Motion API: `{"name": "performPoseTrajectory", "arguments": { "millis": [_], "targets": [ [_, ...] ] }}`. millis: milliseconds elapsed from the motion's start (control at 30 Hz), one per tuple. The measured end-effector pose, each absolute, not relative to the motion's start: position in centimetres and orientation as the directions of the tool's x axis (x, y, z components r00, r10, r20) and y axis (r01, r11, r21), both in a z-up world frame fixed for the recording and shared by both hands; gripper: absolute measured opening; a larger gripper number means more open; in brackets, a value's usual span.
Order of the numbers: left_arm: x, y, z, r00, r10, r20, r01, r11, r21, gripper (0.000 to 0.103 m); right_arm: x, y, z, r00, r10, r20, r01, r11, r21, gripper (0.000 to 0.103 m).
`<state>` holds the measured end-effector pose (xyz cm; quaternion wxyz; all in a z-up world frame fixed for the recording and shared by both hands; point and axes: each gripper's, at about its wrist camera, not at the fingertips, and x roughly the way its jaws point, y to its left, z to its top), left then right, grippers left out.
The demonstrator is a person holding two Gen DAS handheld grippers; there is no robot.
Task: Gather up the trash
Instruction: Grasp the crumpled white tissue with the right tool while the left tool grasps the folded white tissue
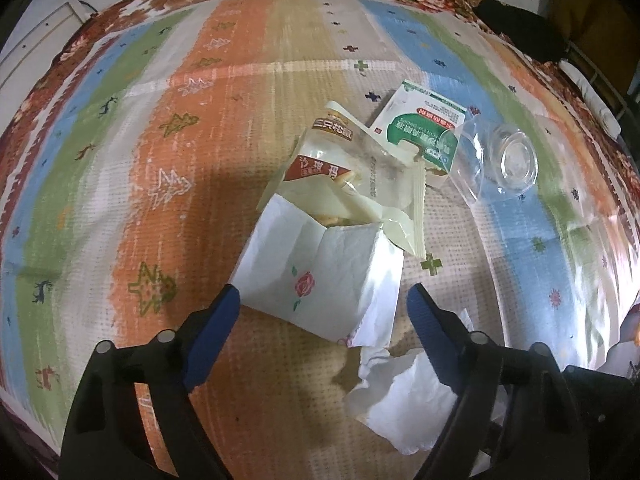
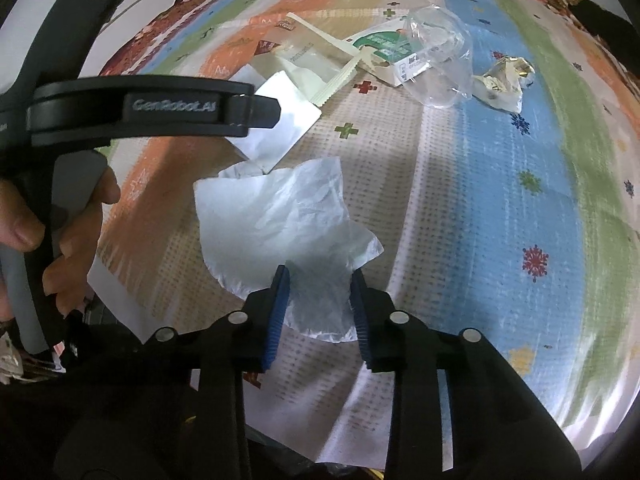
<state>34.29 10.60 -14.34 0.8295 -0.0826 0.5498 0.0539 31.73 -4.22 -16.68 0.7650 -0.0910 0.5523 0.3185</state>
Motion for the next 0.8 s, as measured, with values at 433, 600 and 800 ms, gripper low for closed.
{"name": "performPoseTrajectory", "arguments": {
  "millis": [433, 600, 800],
  "targets": [
    [34.6, 10.6, -16.0, 0.327, 0.002, -0.945, -0.166, 0.985, -0.056, 0.043, 32.2, -4.9, -17.2, 0.186, 0.381, -0.906, -0.549, 0.805, 0.226, 0.011],
    [34.5, 10.7, -16.1, 0.313, 0.022, -0.949, -0.172, 0.984, -0.034, 0.02, 32.3, -4.7, -17.1, 0.19, 0.37, -0.909, -0.558, 0.803, 0.21, 0.005],
    [34.4, 11.3, -15.5, 0.307, 0.022, -0.951, -0.193, 0.98, -0.04, 0.006, 32.6, -4.4, -16.9, 0.187, 0.374, -0.908, -0.556, 0.803, 0.216, 0.002]
  ]
}}
